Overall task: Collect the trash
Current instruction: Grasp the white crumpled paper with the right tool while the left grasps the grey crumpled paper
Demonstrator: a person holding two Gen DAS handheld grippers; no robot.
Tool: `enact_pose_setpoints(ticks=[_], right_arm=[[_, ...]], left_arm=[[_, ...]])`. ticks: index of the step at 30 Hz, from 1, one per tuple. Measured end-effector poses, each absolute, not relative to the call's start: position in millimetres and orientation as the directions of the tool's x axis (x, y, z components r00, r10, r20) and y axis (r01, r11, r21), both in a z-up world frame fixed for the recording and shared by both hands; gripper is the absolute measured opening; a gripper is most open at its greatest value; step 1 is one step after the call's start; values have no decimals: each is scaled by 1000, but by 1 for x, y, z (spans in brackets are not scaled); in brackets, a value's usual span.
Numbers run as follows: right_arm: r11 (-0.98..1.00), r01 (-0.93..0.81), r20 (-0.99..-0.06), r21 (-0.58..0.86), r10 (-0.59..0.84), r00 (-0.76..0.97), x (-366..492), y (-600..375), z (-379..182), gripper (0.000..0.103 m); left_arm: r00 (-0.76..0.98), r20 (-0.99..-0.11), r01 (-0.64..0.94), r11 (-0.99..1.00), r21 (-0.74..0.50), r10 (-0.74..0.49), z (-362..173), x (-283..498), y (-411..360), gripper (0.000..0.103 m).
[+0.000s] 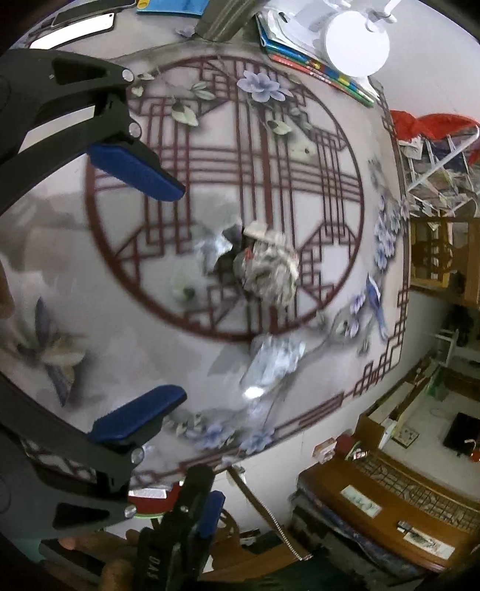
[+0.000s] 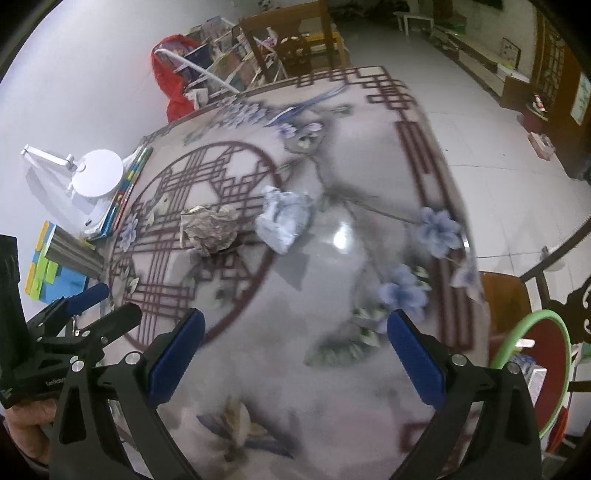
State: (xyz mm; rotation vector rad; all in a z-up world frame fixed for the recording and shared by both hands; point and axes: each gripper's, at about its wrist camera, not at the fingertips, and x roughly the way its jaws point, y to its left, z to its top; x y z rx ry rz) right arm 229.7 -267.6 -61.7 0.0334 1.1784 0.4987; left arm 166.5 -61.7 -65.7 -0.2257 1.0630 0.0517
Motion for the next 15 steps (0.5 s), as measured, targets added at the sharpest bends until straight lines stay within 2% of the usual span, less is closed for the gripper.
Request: enact_pose_setpoints(ticks=[15], right_arm=[[907,-363,-909,213,320,266,280,-204,-104,95]], left_arm=[[441,-889,-81,982,-173,-120,-117,231,-21,98]])
